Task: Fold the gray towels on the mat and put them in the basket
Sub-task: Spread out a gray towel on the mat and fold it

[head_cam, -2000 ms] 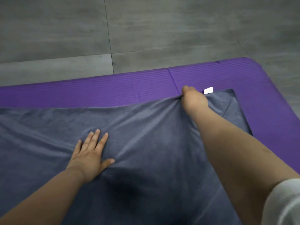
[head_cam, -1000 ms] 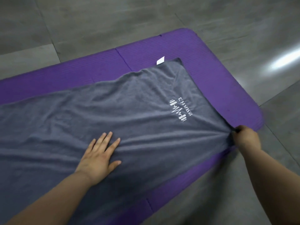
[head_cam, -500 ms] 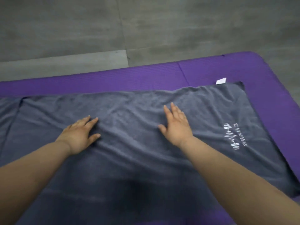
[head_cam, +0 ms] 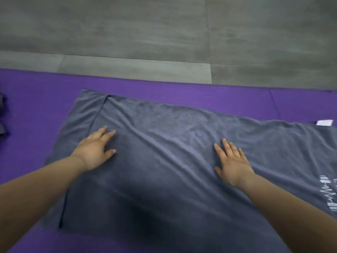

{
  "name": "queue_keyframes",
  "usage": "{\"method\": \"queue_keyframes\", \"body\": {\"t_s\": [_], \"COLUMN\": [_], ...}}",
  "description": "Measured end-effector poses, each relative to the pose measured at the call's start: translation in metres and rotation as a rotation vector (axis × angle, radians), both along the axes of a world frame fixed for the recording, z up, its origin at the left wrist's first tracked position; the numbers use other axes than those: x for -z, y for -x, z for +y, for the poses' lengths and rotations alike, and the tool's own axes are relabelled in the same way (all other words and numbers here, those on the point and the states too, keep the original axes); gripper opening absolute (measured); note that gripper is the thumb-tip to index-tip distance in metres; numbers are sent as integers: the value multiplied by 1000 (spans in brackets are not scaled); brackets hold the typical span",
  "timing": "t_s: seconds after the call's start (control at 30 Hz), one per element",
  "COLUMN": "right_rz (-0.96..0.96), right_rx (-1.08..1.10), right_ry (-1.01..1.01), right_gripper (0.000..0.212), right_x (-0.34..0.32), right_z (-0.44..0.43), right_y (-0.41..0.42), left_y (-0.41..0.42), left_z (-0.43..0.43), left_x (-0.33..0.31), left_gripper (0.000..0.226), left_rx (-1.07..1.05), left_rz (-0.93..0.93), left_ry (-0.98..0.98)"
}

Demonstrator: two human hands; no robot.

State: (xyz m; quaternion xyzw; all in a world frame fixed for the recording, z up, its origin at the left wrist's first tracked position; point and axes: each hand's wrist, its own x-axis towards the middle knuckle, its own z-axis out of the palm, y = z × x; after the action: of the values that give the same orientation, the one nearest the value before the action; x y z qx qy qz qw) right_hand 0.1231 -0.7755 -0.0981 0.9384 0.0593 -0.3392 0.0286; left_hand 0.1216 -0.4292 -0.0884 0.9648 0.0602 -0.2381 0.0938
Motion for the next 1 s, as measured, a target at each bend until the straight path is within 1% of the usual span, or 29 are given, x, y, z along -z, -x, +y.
{"method": "queue_keyframes", "body": {"t_s": [0.03,0.1,0.17,0.23,0.3,0.37,0.4,0.5,0.53,0.57,0.6,0.67,0.73,0.83,0.9,0.93,0.97,1.0], "right_rz": [-14,-37,-68,-92,-80,-43,-31,-30,-26,-19,-11,-12,-68,-221,-293,-292,-251,-172], "right_rx": [-55,-136,-182,-189,-154,-141,-127,-64,-58,-52,-39,28,114,144,137,169,219,260], "right_ry": [0,-26,-68,-127,-182,-182,-169,-130,-118,-109,-107,-117,-146,-291,-486,-599,-702,-785], "right_gripper": [74,74,74,72,71,71,71,70,71,70,70,66,59,52,52,53,55,61], "right_x": [-4,-13,-16,-13,-5,7,12,18,16,14,12,7,4,-2,-8,-13,-19,-24], "right_z": [11,39,74,114,154,183,192,201,202,204,206,215,227,256,288,307,326,344], "right_y": [0,-4,-13,-20,-20,-11,-6,0,-1,-3,-5,-7,-9,-7,-4,-2,0,3], "left_y": [15,46,76,105,123,131,134,146,150,153,155,160,162,160,155,153,153,153], "left_z": [16,49,79,101,116,128,135,146,148,149,150,155,158,149,136,129,122,116], "left_x": [1,4,9,17,24,28,29,32,31,31,29,29,24,13,4,-2,-9,-14], "left_gripper": [66,65,58,50,54,55,52,43,38,28,22,34,38,40,38,36,32,26], "left_rx": [-96,-352,-545,-588,-601,-670,-700,-772,-800,-816,-802,-761,-783,-853,-862,-862,-854,-839], "left_rz": [-50,-150,-154,-93,-80,-69,-39,48,48,47,49,26,-28,-112,-107,-82,-55,-35], "left_ry": [1,11,31,36,70,157,194,220,241,262,277,324,412,600,795,901,992,1063]}}
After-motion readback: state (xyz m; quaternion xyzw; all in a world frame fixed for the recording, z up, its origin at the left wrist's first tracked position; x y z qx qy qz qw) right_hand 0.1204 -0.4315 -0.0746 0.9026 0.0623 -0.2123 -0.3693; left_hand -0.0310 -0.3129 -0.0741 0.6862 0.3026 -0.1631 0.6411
